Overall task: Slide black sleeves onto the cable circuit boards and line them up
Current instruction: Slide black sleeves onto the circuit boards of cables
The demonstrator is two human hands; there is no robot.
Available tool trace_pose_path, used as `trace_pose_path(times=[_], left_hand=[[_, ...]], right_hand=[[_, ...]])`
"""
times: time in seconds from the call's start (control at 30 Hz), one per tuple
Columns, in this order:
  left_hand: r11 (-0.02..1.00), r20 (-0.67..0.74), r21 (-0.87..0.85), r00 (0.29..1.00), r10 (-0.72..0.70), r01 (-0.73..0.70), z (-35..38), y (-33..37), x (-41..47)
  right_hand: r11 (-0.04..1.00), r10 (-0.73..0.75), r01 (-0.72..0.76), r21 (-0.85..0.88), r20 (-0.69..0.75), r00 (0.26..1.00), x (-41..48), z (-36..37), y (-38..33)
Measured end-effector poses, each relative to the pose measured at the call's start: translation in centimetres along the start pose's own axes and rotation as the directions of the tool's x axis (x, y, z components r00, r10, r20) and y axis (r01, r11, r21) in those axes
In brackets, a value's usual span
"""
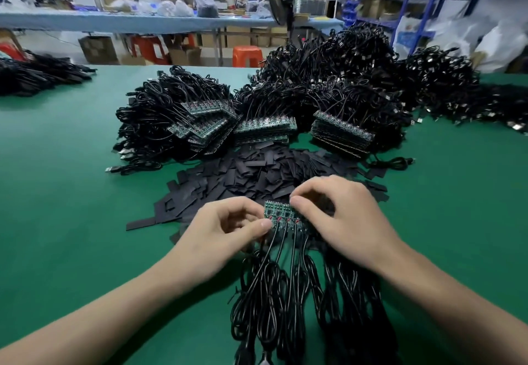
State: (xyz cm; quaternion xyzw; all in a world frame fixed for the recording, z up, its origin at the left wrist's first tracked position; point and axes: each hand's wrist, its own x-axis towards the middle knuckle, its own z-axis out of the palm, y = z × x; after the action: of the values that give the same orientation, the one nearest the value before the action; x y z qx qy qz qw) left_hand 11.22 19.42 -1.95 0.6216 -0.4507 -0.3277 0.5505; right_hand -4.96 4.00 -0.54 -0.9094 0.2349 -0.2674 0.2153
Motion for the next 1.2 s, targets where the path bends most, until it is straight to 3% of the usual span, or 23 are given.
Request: trace_pose_path(times=[0.17, 0.4, 0.7, 1.2], left_hand=[[0.994, -0.101, 0.024, 0.989, 0.104, -0.102, 0.5, -0.5, 0.2], [0.988, -0.186, 0.077, 0.971, 0.149, -0.137, 0.1, -1.4, -0.1], [0.993, -0.098, -0.023, 0.989, 0.113, -0.116, 0.0, -1.8, 0.1], [0.970, 0.049, -0.241, 0.998, 0.036, -0.024, -0.2, -1.3, -0.5]], right_hand=[[0.985, -0.088, 0.103, 0.139, -0.106, 0.990, -0.1, 2.5, -0.3], [0.955, -0.168, 0.183, 0.235, -0.080, 0.982, -0.3, 3.5, -0.5], [0.950, -0.191, 0.179, 0.255, 0.025, 0.981, -0.3, 3.3, -0.3], [0.851, -0.178, 0.013, 0.525, 0.265, 0.948, 0.6, 1.6, -0.3]])
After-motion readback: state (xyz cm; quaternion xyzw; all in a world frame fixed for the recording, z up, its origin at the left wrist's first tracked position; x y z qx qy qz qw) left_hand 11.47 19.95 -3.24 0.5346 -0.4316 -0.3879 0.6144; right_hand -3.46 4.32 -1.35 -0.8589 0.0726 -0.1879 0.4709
